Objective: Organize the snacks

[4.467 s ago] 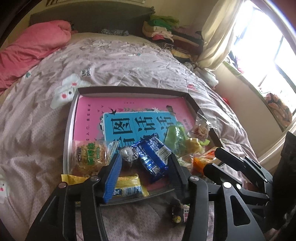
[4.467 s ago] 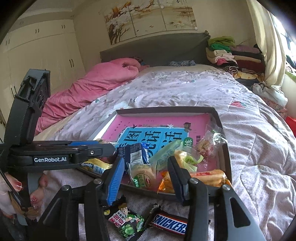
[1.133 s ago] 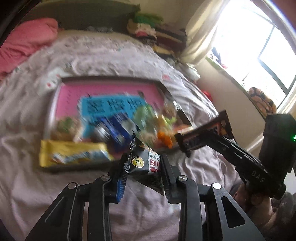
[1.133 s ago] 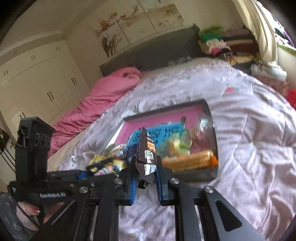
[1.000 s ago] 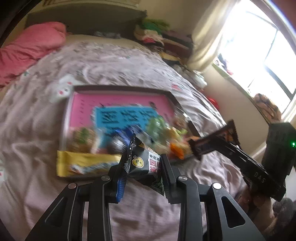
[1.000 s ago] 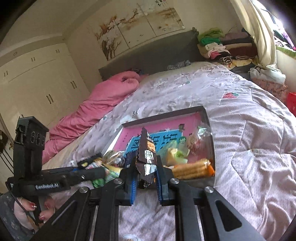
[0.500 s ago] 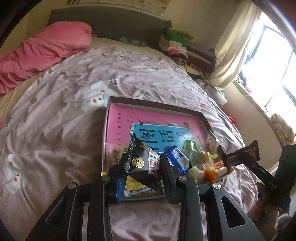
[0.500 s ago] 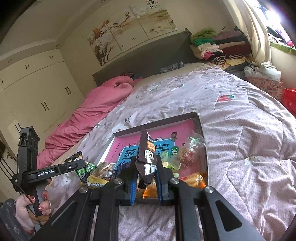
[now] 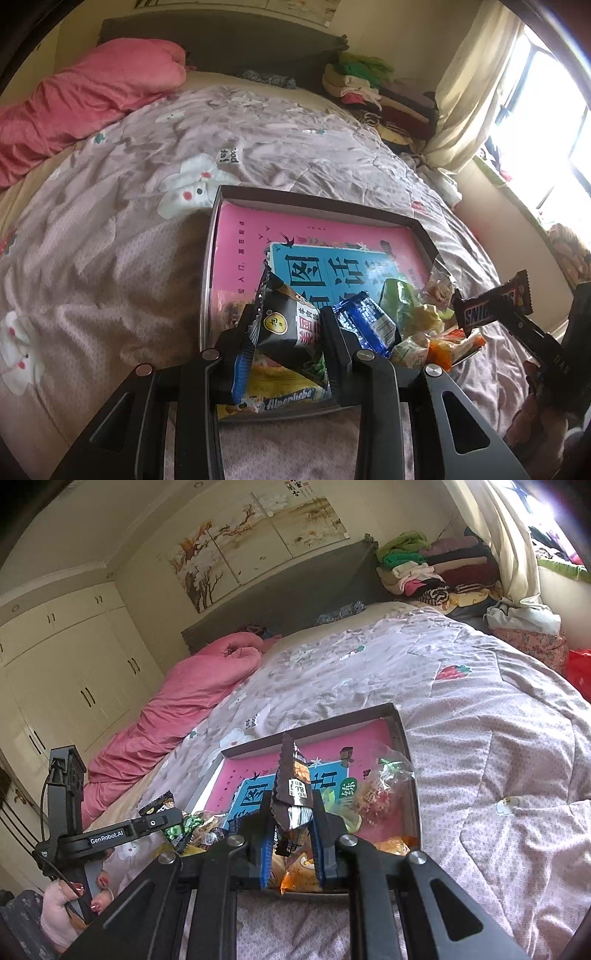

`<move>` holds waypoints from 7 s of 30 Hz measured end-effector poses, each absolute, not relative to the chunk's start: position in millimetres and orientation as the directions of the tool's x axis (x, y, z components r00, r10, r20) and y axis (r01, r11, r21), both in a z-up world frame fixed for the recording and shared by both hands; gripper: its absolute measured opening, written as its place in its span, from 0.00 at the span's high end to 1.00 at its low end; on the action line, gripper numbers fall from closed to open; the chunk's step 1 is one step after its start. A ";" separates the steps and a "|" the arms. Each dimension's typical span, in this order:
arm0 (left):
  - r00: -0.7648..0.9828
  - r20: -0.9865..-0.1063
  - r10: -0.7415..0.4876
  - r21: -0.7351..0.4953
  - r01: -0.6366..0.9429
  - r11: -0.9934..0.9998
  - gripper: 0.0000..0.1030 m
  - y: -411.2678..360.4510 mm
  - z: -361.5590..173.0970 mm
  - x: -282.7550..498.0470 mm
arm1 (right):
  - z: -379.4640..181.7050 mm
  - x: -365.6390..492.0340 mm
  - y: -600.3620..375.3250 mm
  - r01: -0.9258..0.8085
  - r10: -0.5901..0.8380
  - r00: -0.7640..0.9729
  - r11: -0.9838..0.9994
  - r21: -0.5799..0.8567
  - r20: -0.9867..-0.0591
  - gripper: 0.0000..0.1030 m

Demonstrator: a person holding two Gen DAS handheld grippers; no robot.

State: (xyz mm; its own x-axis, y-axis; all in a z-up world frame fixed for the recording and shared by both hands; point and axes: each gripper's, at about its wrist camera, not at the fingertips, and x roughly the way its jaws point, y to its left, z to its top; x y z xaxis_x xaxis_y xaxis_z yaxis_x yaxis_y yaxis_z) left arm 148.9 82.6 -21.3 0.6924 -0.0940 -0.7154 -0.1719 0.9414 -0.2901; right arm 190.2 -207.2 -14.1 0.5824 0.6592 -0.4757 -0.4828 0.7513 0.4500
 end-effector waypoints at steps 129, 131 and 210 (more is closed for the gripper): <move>0.665 -0.746 0.000 -0.160 -0.179 0.971 0.24 45.3 18.0 77.9 | -4.9 110.2 -209.1 -0.410 0.490 0.648 0.870 0.275 -0.584 0.13; 0.654 -0.757 -0.007 -0.164 -0.179 0.970 0.24 45.2 16.5 72.8 | -9.6 104.5 -210.0 -0.409 0.493 0.630 0.867 0.284 -0.600 0.13; 0.654 -0.756 0.030 -0.140 -0.206 0.968 0.24 15.1 1.7 29.7 | -14.9 71.6 -201.3 -0.422 0.440 0.638 0.886 0.192 -0.631 0.11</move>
